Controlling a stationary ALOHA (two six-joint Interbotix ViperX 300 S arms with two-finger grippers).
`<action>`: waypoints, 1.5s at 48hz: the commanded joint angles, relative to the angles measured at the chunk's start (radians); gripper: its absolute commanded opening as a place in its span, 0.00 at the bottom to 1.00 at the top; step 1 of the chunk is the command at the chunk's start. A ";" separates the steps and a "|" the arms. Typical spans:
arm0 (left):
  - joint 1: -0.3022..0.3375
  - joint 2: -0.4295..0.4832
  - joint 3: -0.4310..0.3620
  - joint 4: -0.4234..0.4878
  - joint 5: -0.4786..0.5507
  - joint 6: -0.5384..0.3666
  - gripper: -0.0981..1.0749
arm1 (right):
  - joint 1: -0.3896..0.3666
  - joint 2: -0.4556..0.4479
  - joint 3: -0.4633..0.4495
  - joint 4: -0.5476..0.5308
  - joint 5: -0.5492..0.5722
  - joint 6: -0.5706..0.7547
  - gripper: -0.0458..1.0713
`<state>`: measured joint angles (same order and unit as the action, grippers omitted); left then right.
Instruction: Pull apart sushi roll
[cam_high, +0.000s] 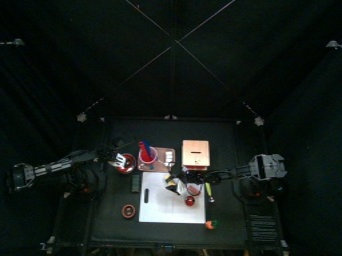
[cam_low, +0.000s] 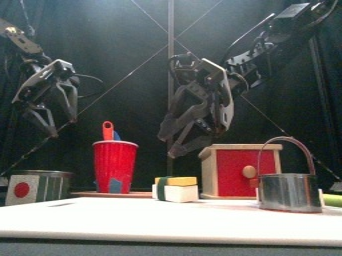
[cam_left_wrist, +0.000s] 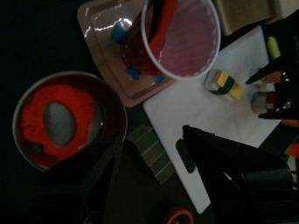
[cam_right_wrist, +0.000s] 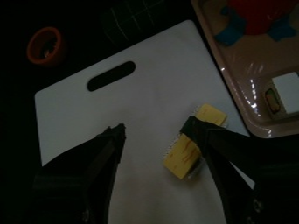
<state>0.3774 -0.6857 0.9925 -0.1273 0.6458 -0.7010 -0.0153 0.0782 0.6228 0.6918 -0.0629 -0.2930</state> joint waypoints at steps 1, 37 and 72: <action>-0.123 0.002 -0.009 0.117 -0.003 -0.176 0.86 | -0.009 -0.015 -0.046 -0.006 -0.003 -0.003 0.89; -0.531 0.314 -0.083 0.419 0.058 -0.894 0.88 | -0.011 -0.015 -0.041 -0.012 0.005 -0.005 0.89; -0.575 0.531 -0.222 0.403 0.216 -0.943 0.88 | -0.011 -0.014 -0.032 -0.035 0.029 -0.003 0.89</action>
<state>-0.1948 -0.1503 0.7946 0.2777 0.8268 -1.6429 -0.0215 0.0798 0.6228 0.6565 -0.0307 -0.2945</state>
